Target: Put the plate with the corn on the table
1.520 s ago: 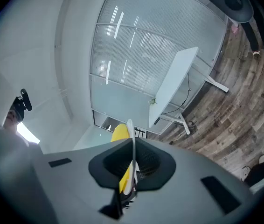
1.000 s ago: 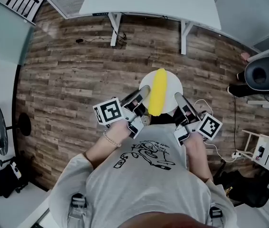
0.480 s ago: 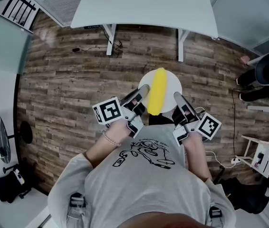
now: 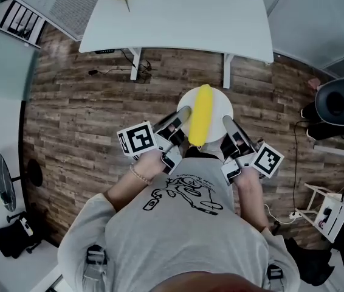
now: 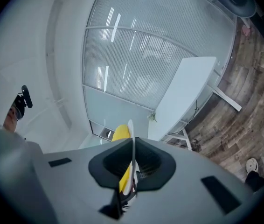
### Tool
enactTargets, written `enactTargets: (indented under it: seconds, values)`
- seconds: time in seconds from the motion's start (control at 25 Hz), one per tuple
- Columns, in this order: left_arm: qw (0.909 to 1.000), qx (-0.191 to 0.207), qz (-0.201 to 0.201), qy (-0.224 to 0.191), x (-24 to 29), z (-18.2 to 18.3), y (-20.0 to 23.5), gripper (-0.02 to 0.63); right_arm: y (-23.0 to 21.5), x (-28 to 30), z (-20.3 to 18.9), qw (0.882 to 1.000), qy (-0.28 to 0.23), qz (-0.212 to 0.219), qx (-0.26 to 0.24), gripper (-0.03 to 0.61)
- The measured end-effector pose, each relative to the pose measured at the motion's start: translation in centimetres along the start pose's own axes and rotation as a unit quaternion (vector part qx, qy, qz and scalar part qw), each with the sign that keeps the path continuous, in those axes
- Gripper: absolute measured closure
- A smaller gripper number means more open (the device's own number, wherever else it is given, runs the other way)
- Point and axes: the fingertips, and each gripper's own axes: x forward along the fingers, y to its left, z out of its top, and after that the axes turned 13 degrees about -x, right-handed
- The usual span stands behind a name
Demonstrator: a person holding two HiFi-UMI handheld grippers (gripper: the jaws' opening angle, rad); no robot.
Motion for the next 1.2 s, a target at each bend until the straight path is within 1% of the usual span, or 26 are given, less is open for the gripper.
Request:
enactTargets:
  seconds: [0.16,0.24,0.48,0.6,0.72,0.8,0.96,1.12,1.2]
  values:
    - [1.0000,-0.002,0.000,-0.002,4.6,1.9,-0.3,0.580,-2.8,1.8,4.0,1.000,0.011,0.003,-0.004,0.561]
    - [1.0000,-0.005,0.008,-0.004,5.8,2.7,0.0,0.580,-3.4,2.6,5.2,1.000,0.014,0.003,-0.003,0.561]
    - [0.9998,-0.010,0.013,-0.008,6.6,3.5,0.3,0.580,-4.0,3.4,6.0,1.000,0.017,0.002,-0.002,0.561]
    - [0.9999,-0.005,-0.002,-0.009,6.9,3.6,0.1,0.580,-4.2,3.5,6.0,1.000,0.018,0.002,-0.007,0.561]
    - [0.9999,-0.003,-0.007,-0.011,7.4,4.3,-0.1,0.581,-4.5,4.2,6.5,1.000,0.017,0.004,-0.006,0.561]
    - [0.9999,-0.004,-0.008,-0.013,8.4,6.3,-0.1,0.581,-4.9,6.1,7.5,1.000,0.018,0.006,-0.008,0.561]
    - [0.9998,-0.007,-0.007,-0.014,11.4,11.5,0.5,0.580,-6.8,11.2,10.3,1.000,0.022,0.003,-0.006,0.561]
    - [0.9999,-0.006,0.003,-0.011,13.3,15.5,1.2,0.580,-8.0,15.1,12.1,1.000,0.026,-0.002,-0.006,0.561]
    - [0.9999,-0.004,0.001,-0.010,14.5,17.6,1.4,0.580,-8.6,17.3,13.2,1.000,0.028,-0.003,-0.008,0.561]
